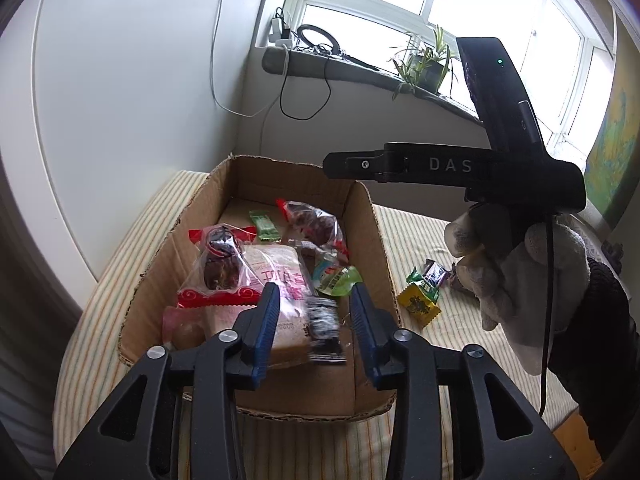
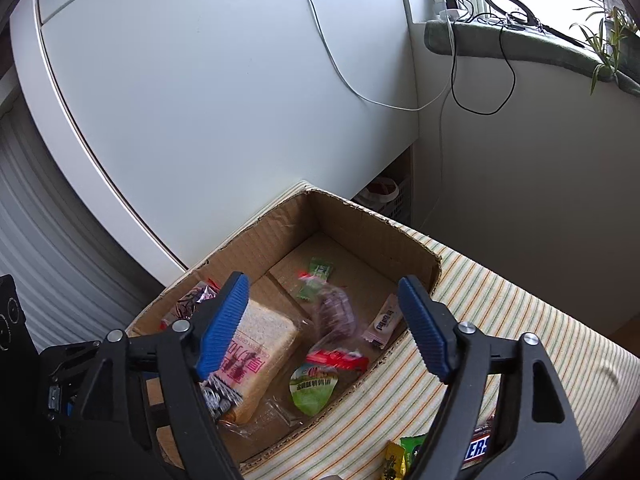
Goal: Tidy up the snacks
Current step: 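Carry both items over the box and release them inside, then move both tools back to the Snickers bars and yellow candy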
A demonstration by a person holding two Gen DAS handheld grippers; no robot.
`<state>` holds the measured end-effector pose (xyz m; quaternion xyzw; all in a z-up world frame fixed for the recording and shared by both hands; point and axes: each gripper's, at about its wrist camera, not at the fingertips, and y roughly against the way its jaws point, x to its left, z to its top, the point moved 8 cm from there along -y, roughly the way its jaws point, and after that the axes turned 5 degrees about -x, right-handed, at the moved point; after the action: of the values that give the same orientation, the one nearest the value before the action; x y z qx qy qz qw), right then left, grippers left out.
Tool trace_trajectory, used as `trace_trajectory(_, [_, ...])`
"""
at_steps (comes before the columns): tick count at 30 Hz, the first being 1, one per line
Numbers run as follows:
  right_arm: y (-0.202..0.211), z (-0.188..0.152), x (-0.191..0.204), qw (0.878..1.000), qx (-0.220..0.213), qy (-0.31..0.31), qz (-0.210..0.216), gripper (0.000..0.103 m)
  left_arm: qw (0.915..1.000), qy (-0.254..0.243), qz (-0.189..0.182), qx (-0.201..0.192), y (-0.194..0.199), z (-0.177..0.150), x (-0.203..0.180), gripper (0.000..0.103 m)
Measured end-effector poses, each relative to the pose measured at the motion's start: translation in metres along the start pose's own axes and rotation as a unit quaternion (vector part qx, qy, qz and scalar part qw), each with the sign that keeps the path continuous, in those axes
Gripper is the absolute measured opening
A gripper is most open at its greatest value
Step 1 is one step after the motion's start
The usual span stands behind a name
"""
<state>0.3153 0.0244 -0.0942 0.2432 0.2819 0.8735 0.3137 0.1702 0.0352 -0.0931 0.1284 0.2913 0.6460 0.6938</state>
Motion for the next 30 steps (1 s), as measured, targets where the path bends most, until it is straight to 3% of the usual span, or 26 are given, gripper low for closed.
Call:
trace_trajectory(18, [0.049, -0.012, -0.042, 0.999, -0.009, -0.021, -0.024, 0.081, 0.9998, -0.007, -0.020, -0.004, 0.003, 0.001, -0.026, 0.037])
trace_trajectory(30, [0.079, -0.054, -0.099, 0.998, 0.020, -0.039, -0.052, 0.081, 0.9985, -0.025, -0.049, 0.008, -0.004, -0.007, -0.068, 0.037])
